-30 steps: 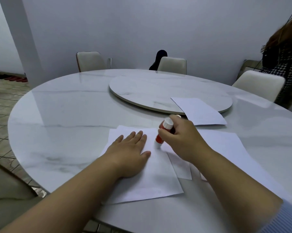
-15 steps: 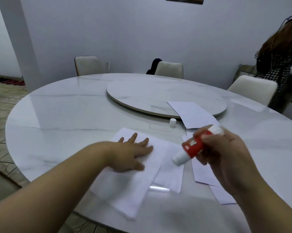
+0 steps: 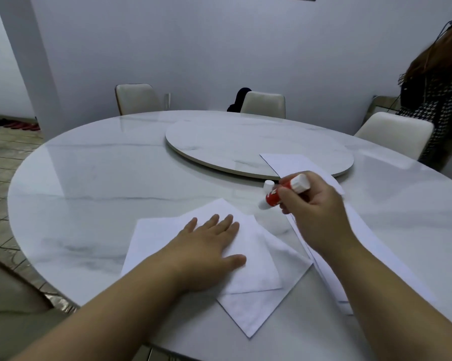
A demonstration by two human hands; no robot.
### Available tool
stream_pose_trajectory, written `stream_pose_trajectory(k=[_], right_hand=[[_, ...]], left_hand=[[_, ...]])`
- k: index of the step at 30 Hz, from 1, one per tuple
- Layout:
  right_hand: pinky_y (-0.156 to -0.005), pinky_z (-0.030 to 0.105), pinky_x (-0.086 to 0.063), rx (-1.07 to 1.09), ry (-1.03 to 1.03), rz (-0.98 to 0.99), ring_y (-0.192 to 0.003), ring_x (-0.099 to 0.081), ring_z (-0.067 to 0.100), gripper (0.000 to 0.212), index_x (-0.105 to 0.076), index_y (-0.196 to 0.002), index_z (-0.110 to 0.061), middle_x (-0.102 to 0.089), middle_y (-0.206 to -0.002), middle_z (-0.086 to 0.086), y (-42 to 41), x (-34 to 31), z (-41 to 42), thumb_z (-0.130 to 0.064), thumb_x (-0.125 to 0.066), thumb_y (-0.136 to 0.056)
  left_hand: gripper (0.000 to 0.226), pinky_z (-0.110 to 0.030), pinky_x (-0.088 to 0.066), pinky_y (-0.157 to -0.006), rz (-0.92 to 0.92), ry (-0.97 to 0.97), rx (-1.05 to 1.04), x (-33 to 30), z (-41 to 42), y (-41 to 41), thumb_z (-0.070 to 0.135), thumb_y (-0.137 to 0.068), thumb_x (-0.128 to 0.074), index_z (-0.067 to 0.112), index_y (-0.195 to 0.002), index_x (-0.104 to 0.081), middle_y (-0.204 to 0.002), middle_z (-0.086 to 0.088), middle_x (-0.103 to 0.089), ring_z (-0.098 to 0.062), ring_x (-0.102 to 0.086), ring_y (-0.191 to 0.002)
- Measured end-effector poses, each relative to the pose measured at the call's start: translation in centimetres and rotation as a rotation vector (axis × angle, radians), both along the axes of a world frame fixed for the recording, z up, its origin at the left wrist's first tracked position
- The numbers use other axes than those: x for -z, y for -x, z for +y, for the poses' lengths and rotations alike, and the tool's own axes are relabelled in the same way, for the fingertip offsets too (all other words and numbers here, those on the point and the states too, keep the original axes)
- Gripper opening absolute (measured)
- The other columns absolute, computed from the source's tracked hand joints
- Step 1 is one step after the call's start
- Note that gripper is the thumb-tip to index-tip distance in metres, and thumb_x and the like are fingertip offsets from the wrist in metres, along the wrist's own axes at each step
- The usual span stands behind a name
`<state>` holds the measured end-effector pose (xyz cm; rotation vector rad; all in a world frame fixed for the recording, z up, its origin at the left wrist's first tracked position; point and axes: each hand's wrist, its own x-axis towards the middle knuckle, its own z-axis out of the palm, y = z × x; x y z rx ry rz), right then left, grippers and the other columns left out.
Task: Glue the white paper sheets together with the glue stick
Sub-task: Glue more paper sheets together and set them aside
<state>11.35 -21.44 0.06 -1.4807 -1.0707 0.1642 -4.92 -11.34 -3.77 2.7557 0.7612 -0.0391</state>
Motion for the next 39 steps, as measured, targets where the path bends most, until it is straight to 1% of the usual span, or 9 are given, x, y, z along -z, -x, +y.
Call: stream_pose_trajectory(k=[7,13,18,20,22,26,30,33,39], right_hand=[[-0.076,0.028,-0.052,-0.096,0.215,-0.131,-0.08,-0.067,0.006,0.002,-0.061,-0.088,-0.019,-0.073,-0.084,-0.005,0.0,2.3,1.5,-0.017,-0.06,-0.086],[-0.056,0.028,-0.045,-0.168,0.231,-0.216,-0.061,-0.058,0.016,0.003,-0.06,-0.072,-0.017,-0.07,-0.07,-0.005,1.1,0.9,-1.1,-0.019,-0.06,-0.074],[-0.063,0.043,-0.053,-0.275,0.243,-0.167,-0.07,-0.065,0.029,0.008,-0.063,-0.07,-0.018,-0.071,-0.069,0.003,2.0,0.6,-4.0,-0.02,-0.057,-0.064],[-0.055,0.035,-0.049,-0.338,0.25,-0.149,-0.067,-0.065,0.029,0.008,-0.064,-0.071,-0.017,-0.07,-0.069,0.008,1.8,0.5,-4.3,-0.016,-0.057,-0.065],[-0.048,0.023,-0.045,-0.377,0.133,-0.007,-0.059,-0.062,0.025,0.009,-0.065,-0.07,-0.013,-0.071,-0.068,0.014,1.2,0.3,-4.4,-0.009,-0.056,-0.068],[-0.044,0.021,-0.043,-0.301,-0.213,0.306,-0.056,-0.058,0.021,0.022,-0.07,-0.067,-0.02,-0.071,-0.066,0.011,-0.2,-0.8,-4.4,-0.009,-0.051,-0.073],[-0.047,0.02,-0.049,-0.199,-0.222,0.271,-0.055,-0.06,0.01,0.017,-0.071,-0.07,-0.024,-0.069,-0.067,-0.003,-0.4,-1.7,-3.6,-0.018,-0.057,-0.077],[-0.052,0.022,-0.052,-0.143,-0.2,0.205,-0.057,-0.063,0.01,0.014,-0.067,-0.075,-0.023,-0.07,-0.066,-0.005,0.0,-2.0,-1.3,-0.014,-0.06,-0.083],[-0.077,0.046,-0.054,-0.132,0.082,-0.029,-0.072,-0.064,0.028,0.008,-0.064,-0.087,-0.017,-0.071,-0.066,-0.013,1.6,-1.1,5.2,-0.019,-0.063,-0.08]], left_hand=[[0.069,-0.033,0.01,-0.116,0.057,-0.05,0.006,0.5,0.3,-0.1,0.058,-0.09,-0.025,0.035,-0.147,0.006,-0.156,0.015,0.012,-0.003,0.014,-0.142],[0.07,-0.033,0.008,-0.116,0.095,-0.041,0.003,0.1,0.4,0.0,0.058,-0.09,-0.026,0.034,-0.147,0.007,-0.156,0.015,0.014,-0.004,0.014,-0.142],[0.07,-0.034,0.007,-0.117,0.108,-0.04,0.013,0.0,0.4,-0.1,0.057,-0.091,-0.026,0.032,-0.147,0.007,-0.156,0.014,0.014,-0.005,0.014,-0.142],[0.069,-0.035,0.007,-0.117,0.129,-0.039,0.022,-0.3,0.4,-0.2,0.056,-0.092,-0.027,0.033,-0.147,0.008,-0.156,0.014,0.015,-0.005,0.015,-0.142],[0.067,-0.039,0.009,-0.116,0.193,-0.004,0.069,-1.1,0.7,-0.3,0.05,-0.093,-0.032,0.035,-0.147,0.007,-0.156,0.015,0.016,-0.008,0.017,-0.142],[0.071,-0.035,0.008,-0.114,0.257,0.123,0.28,-3.7,2.3,1.1,0.024,-0.09,-0.054,0.057,-0.138,-0.014,-0.151,0.028,0.014,0.0,0.02,-0.136],[0.059,-0.032,0.0,-0.116,-0.112,0.018,-0.102,-2.0,2.2,1.2,0.041,-0.095,-0.04,0.036,-0.146,-0.011,-0.158,0.013,-0.001,-0.007,0.006,-0.143],[0.07,-0.042,0.004,-0.117,-0.017,-0.109,-0.286,0.2,1.5,0.5,0.057,-0.092,-0.022,0.023,-0.149,0.003,-0.159,0.0,0.008,-0.018,0.011,-0.145],[0.071,-0.04,0.006,-0.117,0.06,-0.13,-0.192,1.1,2.1,1.5,0.061,-0.089,-0.016,0.028,-0.148,0.007,-0.158,0.003,0.013,-0.014,0.014,-0.144]])
